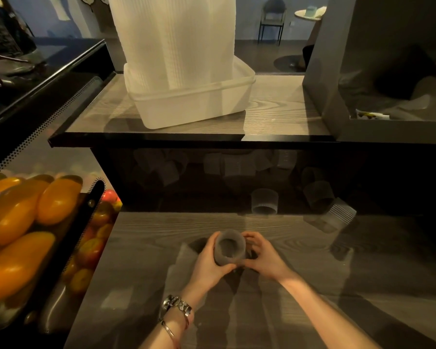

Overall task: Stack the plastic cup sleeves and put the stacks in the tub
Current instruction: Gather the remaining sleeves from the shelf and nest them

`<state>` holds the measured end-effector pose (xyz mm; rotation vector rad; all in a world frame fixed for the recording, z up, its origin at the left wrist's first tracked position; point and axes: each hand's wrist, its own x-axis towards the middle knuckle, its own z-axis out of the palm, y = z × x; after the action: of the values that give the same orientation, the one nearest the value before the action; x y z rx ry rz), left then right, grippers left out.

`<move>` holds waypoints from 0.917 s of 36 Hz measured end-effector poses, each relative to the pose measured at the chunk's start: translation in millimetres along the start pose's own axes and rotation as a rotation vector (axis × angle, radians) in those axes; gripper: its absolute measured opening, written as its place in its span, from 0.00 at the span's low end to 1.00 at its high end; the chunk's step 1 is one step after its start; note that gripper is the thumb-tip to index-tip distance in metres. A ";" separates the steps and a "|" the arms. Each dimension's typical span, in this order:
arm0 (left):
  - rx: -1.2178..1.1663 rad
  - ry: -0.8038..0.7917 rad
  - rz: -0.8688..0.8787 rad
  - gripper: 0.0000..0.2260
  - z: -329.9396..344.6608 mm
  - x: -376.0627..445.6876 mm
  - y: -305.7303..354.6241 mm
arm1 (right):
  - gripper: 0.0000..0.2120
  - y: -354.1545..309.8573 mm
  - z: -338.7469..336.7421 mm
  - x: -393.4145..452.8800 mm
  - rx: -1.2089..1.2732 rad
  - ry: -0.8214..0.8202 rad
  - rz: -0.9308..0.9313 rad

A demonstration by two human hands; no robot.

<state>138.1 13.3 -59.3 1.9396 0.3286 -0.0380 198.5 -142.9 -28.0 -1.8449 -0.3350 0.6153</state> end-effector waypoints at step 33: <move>0.161 -0.283 -0.146 0.24 42.4 95.2 99.6 | 0.31 0.9 -74.7 61.3 -0.019 0.418 0.150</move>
<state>259.5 -40.1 -2.7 2.0324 0.2836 -0.4418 291.0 -170.9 -25.1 -1.9734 0.0761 0.3129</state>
